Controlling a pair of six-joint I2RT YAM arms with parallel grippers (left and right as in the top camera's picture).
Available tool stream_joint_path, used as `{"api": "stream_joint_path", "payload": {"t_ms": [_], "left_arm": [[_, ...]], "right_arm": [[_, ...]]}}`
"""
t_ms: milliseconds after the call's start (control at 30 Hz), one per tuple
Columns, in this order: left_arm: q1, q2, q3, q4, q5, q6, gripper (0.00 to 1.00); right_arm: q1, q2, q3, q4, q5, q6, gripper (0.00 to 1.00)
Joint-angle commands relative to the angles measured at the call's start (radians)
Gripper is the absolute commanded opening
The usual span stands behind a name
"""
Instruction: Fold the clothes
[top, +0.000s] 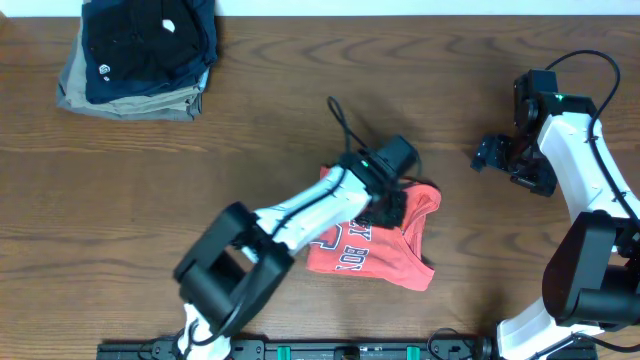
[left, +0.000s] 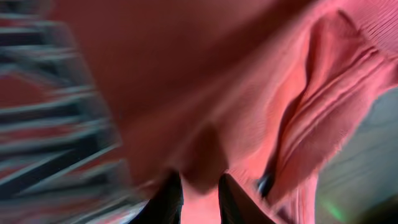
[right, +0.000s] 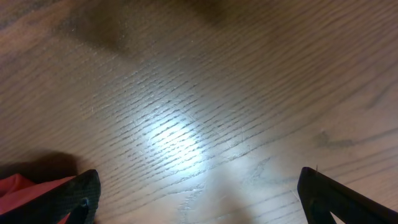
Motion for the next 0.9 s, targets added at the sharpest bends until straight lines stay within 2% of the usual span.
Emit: {"api": "stream_joint_path", "payload": {"t_ms": [0,267,400,467,767,867], "left_arm": [[-0.029,0.063,-0.009,0.04,-0.003,-0.009,0.23],[-0.014,0.109,0.005,0.161,0.024,-0.032,0.23],[-0.013,0.081,0.035,0.161,0.161,-0.031,0.23],[-0.013,0.055,0.038,0.156,0.185,-0.032,0.23],[0.006,-0.124,0.038,0.055,0.18,-0.02,0.23],[0.003,-0.136,0.038,0.051,0.18,-0.02,0.23]], "right_arm": [[-0.005,0.001,0.001,-0.001,0.001,-0.013,0.99],[-0.005,0.001,0.001,-0.001,0.001,-0.013,0.99],[-0.005,0.001,0.001,-0.001,0.001,-0.013,0.99],[-0.005,0.001,0.001,-0.001,0.001,-0.013,0.99],[-0.005,0.001,0.001,-0.001,0.001,-0.013,0.99],[-0.005,0.001,0.001,-0.001,0.001,-0.013,0.99]]}}
